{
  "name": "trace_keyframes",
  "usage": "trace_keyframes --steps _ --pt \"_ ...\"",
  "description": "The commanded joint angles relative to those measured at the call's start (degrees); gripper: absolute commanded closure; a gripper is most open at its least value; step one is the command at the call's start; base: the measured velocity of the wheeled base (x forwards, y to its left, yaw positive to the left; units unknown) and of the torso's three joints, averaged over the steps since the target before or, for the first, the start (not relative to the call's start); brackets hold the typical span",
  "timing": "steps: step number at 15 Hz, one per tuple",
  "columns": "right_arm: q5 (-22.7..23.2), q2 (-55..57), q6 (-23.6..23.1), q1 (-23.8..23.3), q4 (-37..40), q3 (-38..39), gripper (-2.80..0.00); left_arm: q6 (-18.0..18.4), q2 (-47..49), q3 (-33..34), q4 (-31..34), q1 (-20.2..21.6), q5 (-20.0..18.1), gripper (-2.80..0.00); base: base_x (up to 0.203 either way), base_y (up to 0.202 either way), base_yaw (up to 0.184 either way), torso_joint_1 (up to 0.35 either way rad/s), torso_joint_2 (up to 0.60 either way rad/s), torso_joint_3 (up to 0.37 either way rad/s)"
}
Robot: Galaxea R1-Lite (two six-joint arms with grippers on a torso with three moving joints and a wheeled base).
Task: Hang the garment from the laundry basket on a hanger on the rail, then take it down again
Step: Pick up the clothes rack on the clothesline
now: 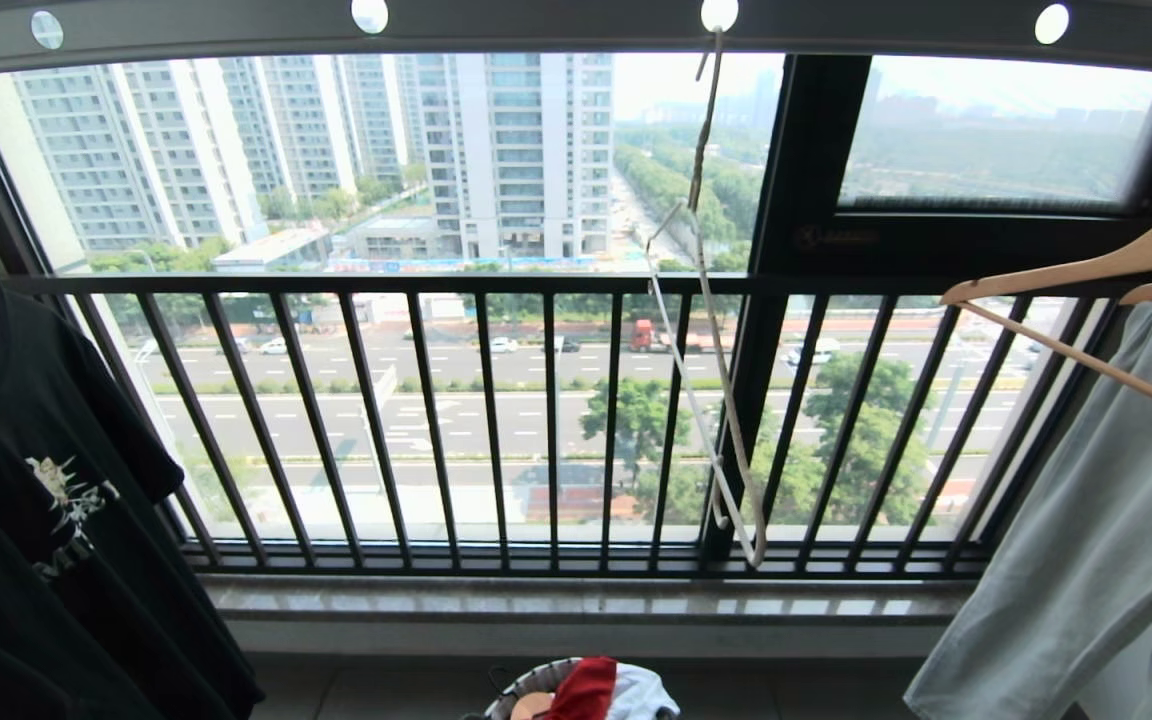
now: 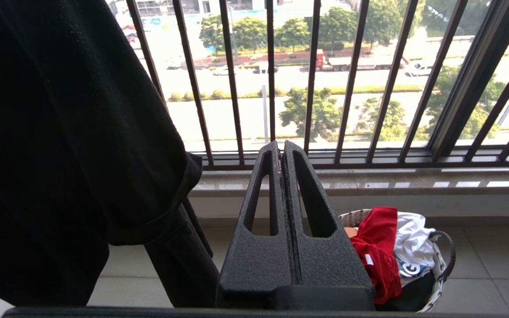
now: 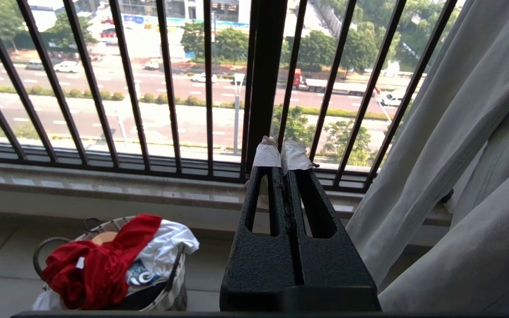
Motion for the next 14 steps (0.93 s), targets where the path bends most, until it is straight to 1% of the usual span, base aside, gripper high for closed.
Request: trace_keyframes --steps 1,3,14 --pt "-0.04 0.07 0.06 0.02 0.0 0.01 0.0 0.07 0.05 0.04 0.03 0.05 0.0 0.0 0.0 0.0 0.0 0.0 0.0 0.0" --pt "-0.04 0.07 0.8 0.02 0.0 0.01 0.0 -0.01 0.05 0.0 0.03 -0.02 0.0 0.0 0.0 0.0 0.0 0.0 0.0 0.0" --pt "-0.13 0.07 1.73 0.02 0.17 -0.08 0.0 -0.01 0.05 0.0 0.03 -0.02 0.0 0.0 0.0 0.0 0.0 0.0 0.0 0.0"
